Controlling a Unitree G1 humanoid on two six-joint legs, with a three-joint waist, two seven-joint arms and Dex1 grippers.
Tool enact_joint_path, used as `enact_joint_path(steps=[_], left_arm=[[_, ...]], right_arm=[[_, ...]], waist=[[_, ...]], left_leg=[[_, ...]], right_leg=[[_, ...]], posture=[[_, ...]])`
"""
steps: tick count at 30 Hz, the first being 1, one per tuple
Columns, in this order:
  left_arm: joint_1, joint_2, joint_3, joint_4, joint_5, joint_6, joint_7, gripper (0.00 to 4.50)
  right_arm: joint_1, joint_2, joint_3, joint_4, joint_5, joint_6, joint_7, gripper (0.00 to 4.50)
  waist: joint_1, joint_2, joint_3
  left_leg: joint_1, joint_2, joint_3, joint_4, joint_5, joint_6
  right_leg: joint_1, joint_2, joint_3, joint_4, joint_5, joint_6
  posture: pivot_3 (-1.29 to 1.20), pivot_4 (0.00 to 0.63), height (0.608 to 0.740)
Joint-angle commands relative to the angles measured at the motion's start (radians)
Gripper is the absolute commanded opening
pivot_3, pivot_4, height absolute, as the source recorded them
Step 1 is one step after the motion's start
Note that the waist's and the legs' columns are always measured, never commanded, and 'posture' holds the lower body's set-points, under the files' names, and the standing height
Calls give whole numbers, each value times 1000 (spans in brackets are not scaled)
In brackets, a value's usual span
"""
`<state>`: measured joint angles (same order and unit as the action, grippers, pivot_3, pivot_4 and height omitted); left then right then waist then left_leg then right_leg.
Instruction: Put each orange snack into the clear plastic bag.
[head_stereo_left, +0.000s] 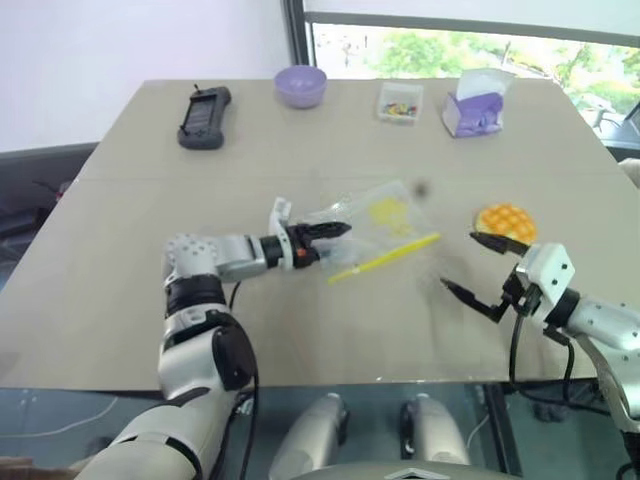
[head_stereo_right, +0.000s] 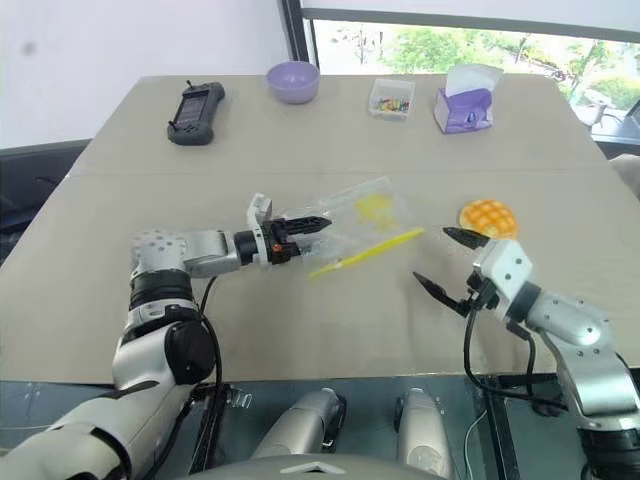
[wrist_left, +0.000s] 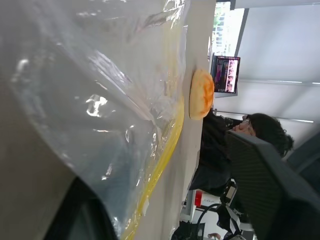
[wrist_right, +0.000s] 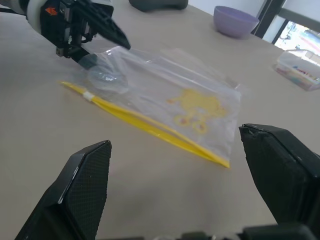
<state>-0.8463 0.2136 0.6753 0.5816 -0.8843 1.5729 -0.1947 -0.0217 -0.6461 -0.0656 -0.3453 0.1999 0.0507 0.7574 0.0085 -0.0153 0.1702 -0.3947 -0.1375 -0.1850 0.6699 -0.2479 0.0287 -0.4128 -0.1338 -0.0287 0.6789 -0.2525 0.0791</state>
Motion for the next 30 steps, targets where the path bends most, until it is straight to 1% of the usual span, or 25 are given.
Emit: enact_joint_path(steps=[1, 2, 3, 4, 9, 14, 17, 21, 22, 23, 25, 26, 27, 28, 30], left_arm=[[-51, -49, 133, -76, -46, 41, 124, 1250], [-68, -65, 174, -88, -64, 42, 166, 884], [-84, -82, 210, -102, -90, 42, 212, 188], [-103, -97, 242, -115, -118, 42, 254, 70], [-184, -160, 352, -166, -259, 42, 463, 70], [-231, -206, 412, -187, -374, 41, 636, 70], [-227, -209, 411, -186, -457, 27, 716, 70], [-200, -208, 358, -199, -615, -30, 835, 70], [-189, -206, 336, -206, -661, -51, 864, 17], [-175, -204, 306, -216, -719, -79, 898, 0], [-142, -197, 237, -240, -830, -141, 961, 0], [-125, -191, 200, -251, -881, -173, 987, 0], [-108, -185, 164, -264, -929, -206, 1010, 0], [-91, -179, 127, -281, -978, -241, 1032, 0], [-61, -164, 59, -313, -1058, -306, 1063, 0]], right_arm=[[-95, 14, 67, 55, -115, -62, -43, 4500], [-128, 20, 92, 81, -152, -74, -54, 4500], [-158, 26, 116, 107, -188, -89, -66, 4500], [-192, 37, 144, 138, -232, -110, -85, 4500], [-311, 110, 263, 234, -398, -144, -169, 4500], [-418, 186, 329, 308, -532, -119, -259, 4500], [-500, 245, 334, 430, -595, -100, -367, 4500], [-565, 279, 354, 574, -656, -122, -448, 4500], [-573, 287, 355, 602, -657, -131, -461, 4237], [-581, 295, 361, 637, -658, -146, -473, 4079], [-593, 307, 373, 689, -663, -170, -487, 3413], [-598, 311, 377, 711, -666, -181, -494, 2748], [-608, 317, 381, 738, -671, -191, -505, 2546], [-620, 326, 381, 763, -672, -197, -519, 2014], [-642, 340, 378, 807, -674, -206, -550, 1600]], waist=[[0, 0, 0], [-2, -1, 0], [-1, -1, 0], [0, -1, 1], [0, -2, 1], [0, -2, 1], [-10, -4, 1], [-17, -4, 1], [-19, -4, 0], [-21, -4, 0], [-23, -4, 0], [-23, -4, 0], [-24, -4, 0], [-24, -4, 0], [-25, -4, 0]], left_leg=[[0, 0, 0, 0, 0, 0], [0, 0, 0, 0, 0, 0], [0, 1, 1, 0, 0, 0], [0, 1, 1, 0, 0, 0], [-2, 1, 1, 0, 0, 0], [-2, 0, 2, 0, 0, 0], [-2, 1, 3, 1, 0, 0], [-2, 1, 3, 1, 0, 0], [-2, 1, 3, 1, 0, 0], [-2, 1, 3, 1, 0, 0], [-2, 1, 4, 1, 0, 0], [-2, 1, 5, 1, 0, 0], [-2, 1, 5, 1, 0, 0], [-2, 1, 5, 1, 0, 0], [-1, 2, 7, 1, 0, 0]], right_leg=[[0, 0, 0, 0, 0, 0], [0, 0, 0, 0, 0, 0], [0, 0, 0, 0, 0, 0], [-1, 0, 0, 0, 0, 0], [-1, 0, 0, 0, 0, 0], [-2, 0, 1, 0, 0, 0], [-3, 0, 2, 0, 1, 0], [-3, 0, 3, 1, 2, 0], [-3, 0, 3, 0, 2, 0], [-3, 0, 3, 0, 2, 0], [-3, 0, 5, 0, 2, 0], [-3, 0, 5, 0, 2, 0], [-3, 0, 6, 0, 2, 0], [-3, 0, 6, 0, 2, 0], [-3, 1, 8, 0, 3, 0]], posture=[[0, 150, 740], [0, 150, 740], [0, 150, 740], [0, 150, 740], [0, 150, 740], [0, 150, 740], [0, 150, 740], [0, 150, 740], [0, 150, 740], [0, 150, 740], [0, 150, 740], [0, 150, 740], [0, 150, 740], [0, 150, 740], [0, 150, 740]])
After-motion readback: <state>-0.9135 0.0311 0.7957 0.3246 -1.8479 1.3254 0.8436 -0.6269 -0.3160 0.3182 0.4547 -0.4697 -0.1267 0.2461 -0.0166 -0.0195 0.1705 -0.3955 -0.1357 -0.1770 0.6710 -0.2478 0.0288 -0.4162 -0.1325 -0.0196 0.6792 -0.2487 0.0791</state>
